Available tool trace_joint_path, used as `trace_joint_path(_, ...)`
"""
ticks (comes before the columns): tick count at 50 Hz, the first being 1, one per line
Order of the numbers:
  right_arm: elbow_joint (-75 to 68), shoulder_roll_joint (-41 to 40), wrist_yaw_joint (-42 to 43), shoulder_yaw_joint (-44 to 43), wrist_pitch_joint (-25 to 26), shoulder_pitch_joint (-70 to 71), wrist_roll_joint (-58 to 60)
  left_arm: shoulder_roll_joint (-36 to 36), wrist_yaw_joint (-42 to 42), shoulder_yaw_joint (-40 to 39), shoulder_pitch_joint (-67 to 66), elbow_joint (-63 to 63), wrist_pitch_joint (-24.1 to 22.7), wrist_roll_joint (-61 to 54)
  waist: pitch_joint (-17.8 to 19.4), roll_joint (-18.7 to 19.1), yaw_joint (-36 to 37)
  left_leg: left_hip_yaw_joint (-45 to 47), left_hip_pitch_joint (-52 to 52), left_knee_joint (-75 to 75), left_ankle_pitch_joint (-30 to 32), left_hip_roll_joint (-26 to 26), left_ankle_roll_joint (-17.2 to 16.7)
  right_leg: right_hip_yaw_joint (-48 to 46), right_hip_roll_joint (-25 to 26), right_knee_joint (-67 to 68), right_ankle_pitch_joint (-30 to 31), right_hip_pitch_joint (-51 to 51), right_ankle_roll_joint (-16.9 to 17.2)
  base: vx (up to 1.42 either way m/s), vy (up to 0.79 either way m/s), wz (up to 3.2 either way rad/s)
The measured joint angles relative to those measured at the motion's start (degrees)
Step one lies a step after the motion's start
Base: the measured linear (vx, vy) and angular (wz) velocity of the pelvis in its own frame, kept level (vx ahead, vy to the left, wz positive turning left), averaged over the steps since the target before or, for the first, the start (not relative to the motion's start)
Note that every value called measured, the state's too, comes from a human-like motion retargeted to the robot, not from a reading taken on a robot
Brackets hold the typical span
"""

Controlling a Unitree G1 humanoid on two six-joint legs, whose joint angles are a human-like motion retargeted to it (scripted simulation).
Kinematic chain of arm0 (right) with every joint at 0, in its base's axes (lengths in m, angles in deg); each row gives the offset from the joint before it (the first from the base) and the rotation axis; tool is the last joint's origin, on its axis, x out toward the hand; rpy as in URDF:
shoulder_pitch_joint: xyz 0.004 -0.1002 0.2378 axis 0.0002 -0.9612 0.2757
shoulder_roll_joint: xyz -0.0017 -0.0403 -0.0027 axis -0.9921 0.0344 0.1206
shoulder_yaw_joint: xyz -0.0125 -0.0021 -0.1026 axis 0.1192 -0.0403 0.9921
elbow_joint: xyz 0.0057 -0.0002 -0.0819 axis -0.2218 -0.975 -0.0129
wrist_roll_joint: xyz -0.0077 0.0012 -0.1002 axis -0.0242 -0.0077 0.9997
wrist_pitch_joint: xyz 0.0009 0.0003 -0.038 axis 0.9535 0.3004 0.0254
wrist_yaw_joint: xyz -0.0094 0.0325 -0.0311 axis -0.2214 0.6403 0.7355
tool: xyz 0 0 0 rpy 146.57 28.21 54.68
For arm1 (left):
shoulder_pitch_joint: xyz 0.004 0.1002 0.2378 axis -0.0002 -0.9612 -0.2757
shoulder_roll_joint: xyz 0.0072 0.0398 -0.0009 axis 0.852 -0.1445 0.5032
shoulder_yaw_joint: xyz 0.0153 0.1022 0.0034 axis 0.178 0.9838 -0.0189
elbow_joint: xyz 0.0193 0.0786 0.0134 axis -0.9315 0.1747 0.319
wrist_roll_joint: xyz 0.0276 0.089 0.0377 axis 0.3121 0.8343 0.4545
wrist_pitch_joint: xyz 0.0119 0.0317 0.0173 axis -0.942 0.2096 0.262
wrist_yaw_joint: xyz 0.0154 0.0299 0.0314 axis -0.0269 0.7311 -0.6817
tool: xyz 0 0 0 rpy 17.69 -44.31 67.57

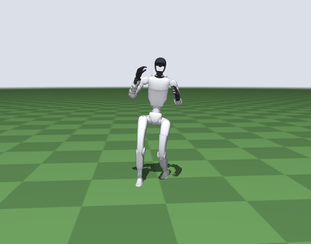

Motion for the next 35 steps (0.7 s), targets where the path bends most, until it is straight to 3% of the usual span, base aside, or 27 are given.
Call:
trace_joint_path(5, -3.7, -2.8, -1.5, 4.6, -0.1, -1.4, -3.1, -1.2, -1.0, 4.3, 7.2, -4.9, -1.1, -3.9, 1.8, -1.4, -1.1, 5.9, -4.6, -0.2, -7.4, -1.1, 4.8, -5.3, -7.0, 17.1, -10.9, -5.1, -3.8, -0.37, 0.15, -0.27)
trace_joint_path(8, -7.5, -2.7, -2.4, 6.9, -0.3, -0.2, -3.6, -0.7, -1.0, 8.8, 15.4, -6.4, -1.3, -6.8, 1.2, -4.1, -1.5, 7.3, -8.4, -1.8, -6.1, -5.5, 6.8, -6.8, -13.5, 26.9, -16.8, -4.0, -6.1, -0.35, 0.07, 0.01)
trace_joint_path(12, -10.9, -2.1, -3.0, 9.6, -0.6, 0.8, -3.8, 0.0, 0.0, 16.1, 24.9, -7.1, -1.6, -10.3, -0.1, -6.9, -1.4, 8.7, -12.0, -7.5, -1.4, -9.9, 8.0, -6.3, -17.8, 27.0, -19.3, 3.0, -5.5, -0.32, 0.02, 0.08)
trace_joint_path(16, -13.8, -0.2, -3.0, 12.5, -0.3, 2.4, -4.2, 1.0, 2.3, 22.3, 31.9, -7.3, -1.3, -13.4, -0.8, -6.8, -0.4, 9.5, -14.0, -10.9, 1.7, -9.5, 8.2, -5.0, -15.7, 15.8, -20.3, 9.5, -3.3, -0.29, -0.02, -0.18)
trace_joint_path(22, -20.4, 3.9, -3.7, 17.1, 0.8, 4.4, -4.8, 5.0, 5.4, 26.5, 41.6, -6.3, -0.6, -15.4, -0.8, -3.4, -0.7, 10.6, -17.9, -11.5, 4.4, -5.0, 6.4, -3.7, -10.2, 2.5, -19.7, 11.3, -2.9, -0.27, -0.05, -0.26)
trace_joint_path(25, -23.7, 5.8, -4.7, 18.3, 1.1, 1.6, -4.9, 8.0, 4.0, 25.7, 44.6, -4.4, -0.4, -15.0, 0.0, -2.2, -2.0, 11.3, -19.9, -9.0, 3.9, -2.9, 5.5, -3.8, -8.8, 1.9, -18.4, 10.8, -2.6, -0.23, -0.06, -0.06)
trace_joint_path(35, -33.8, 8.3, -8.2, 15.4, 0.3, -13.5, -8.0, 18.7, -7.1, 18.6, 54.6, 13.0, -1.8, -14.6, 2.0, 4.5, -6.2, 14.7, -24.0, 4.5, -0.3, 11.5, 5.1, -3.4, -2.3, -7.1, -13.5, 13.9, -3.4, -0.05, -0.02, -0.06)
